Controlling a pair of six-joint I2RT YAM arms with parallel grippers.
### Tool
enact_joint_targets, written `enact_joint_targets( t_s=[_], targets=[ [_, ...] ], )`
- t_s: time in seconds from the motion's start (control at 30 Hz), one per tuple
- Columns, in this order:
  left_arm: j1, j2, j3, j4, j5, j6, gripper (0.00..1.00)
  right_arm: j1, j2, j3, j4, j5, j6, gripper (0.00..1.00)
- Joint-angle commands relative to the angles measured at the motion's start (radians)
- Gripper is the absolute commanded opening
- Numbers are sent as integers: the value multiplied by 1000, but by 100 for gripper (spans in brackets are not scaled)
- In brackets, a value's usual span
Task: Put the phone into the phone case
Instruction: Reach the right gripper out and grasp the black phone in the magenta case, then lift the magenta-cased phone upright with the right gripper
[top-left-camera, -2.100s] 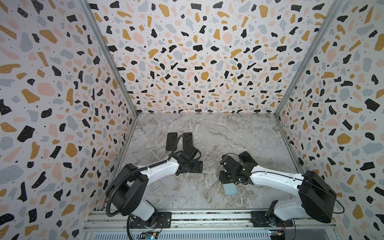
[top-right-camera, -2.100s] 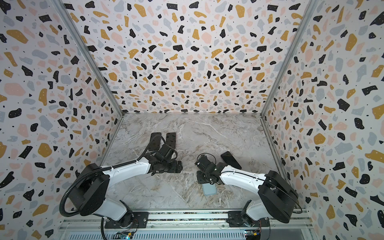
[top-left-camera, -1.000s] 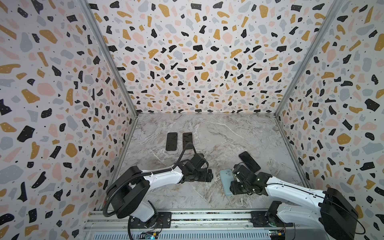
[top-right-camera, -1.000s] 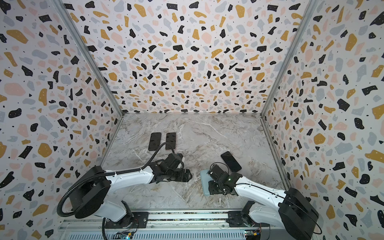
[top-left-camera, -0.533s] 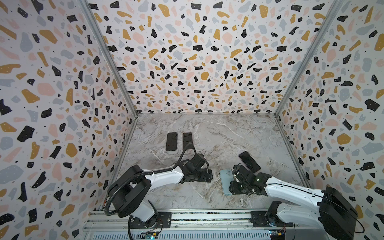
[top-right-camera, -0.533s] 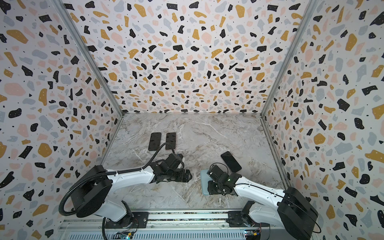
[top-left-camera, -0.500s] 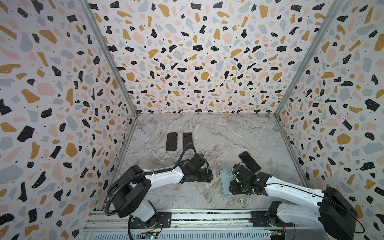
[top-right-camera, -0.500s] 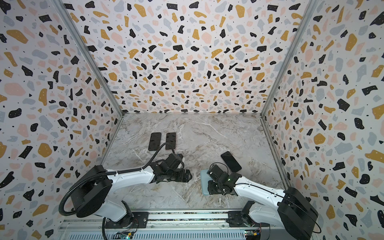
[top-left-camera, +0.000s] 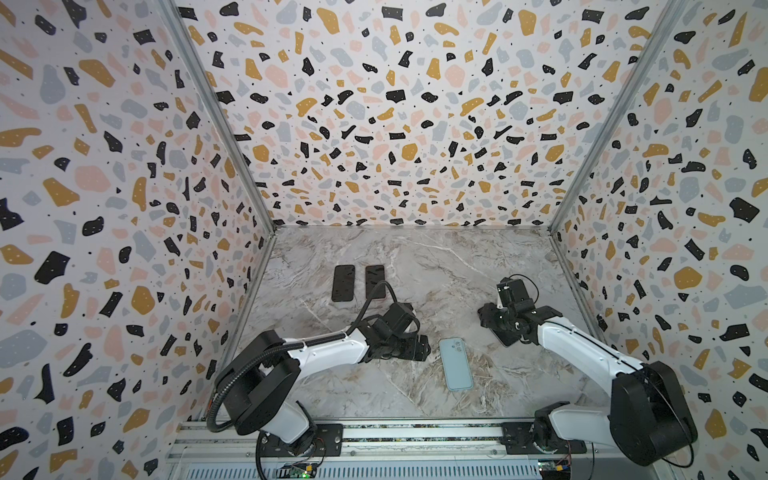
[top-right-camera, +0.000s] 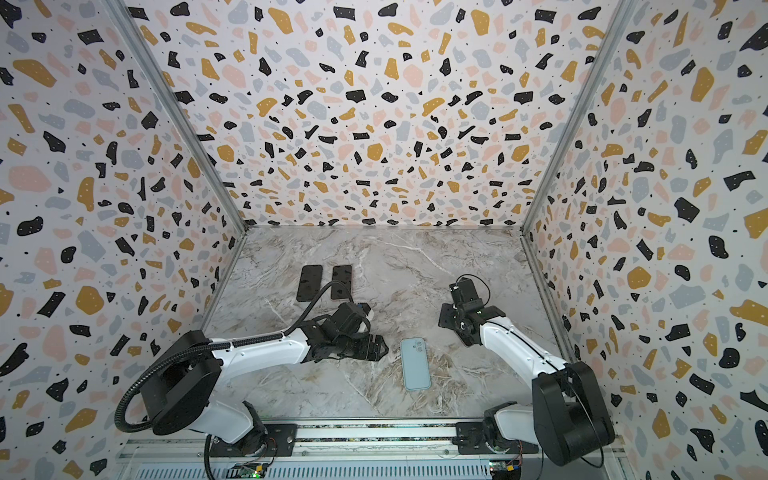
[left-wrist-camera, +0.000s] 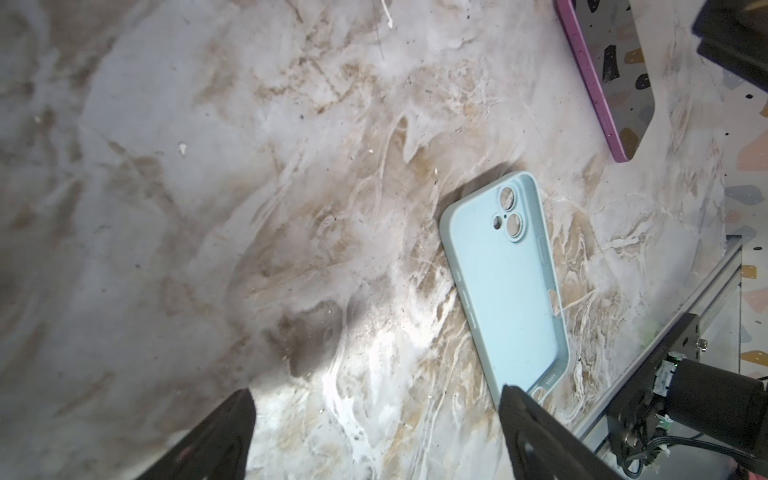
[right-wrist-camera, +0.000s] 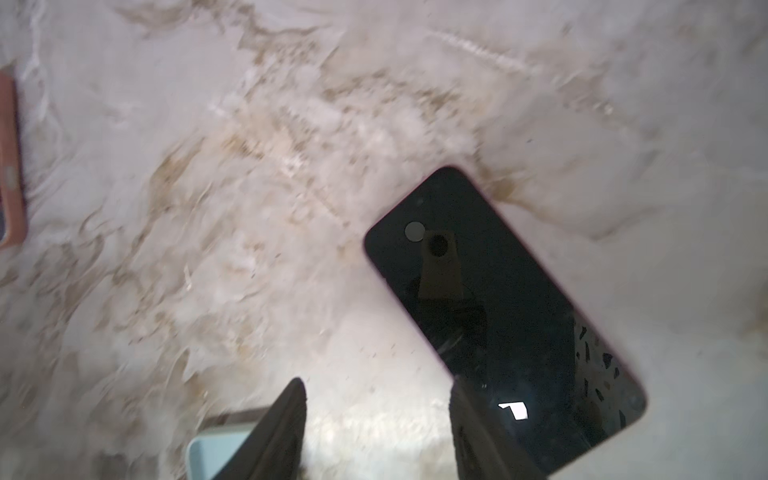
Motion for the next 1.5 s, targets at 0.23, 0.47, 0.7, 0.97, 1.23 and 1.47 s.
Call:
enact_joint_targets(
  t_s=[0.23, 0.47, 0.7, 0.97, 1.23, 1.47],
  targets=[
    [-5, 36, 58, -20, 44, 54, 92, -164, 232, 118, 68, -40, -140, 69],
    [-6, 64, 87, -31, 55, 68, 92, -186, 268, 108, 51, -130, -156, 74],
    [-6, 100, 104, -20, 75, 69, 92, -182, 220, 50, 30, -173, -148, 75],
    [-7, 118, 109, -8, 88, 69, 92, -126, 177, -1, 0, -159, -125, 75],
    [-9, 118, 95, 5, 99, 68, 92, -25, 231, 28, -87, -42, -94, 80],
    [-10, 116, 82, 21, 110, 61, 92, 41, 238, 12, -125, 5, -73, 81]
  ],
)
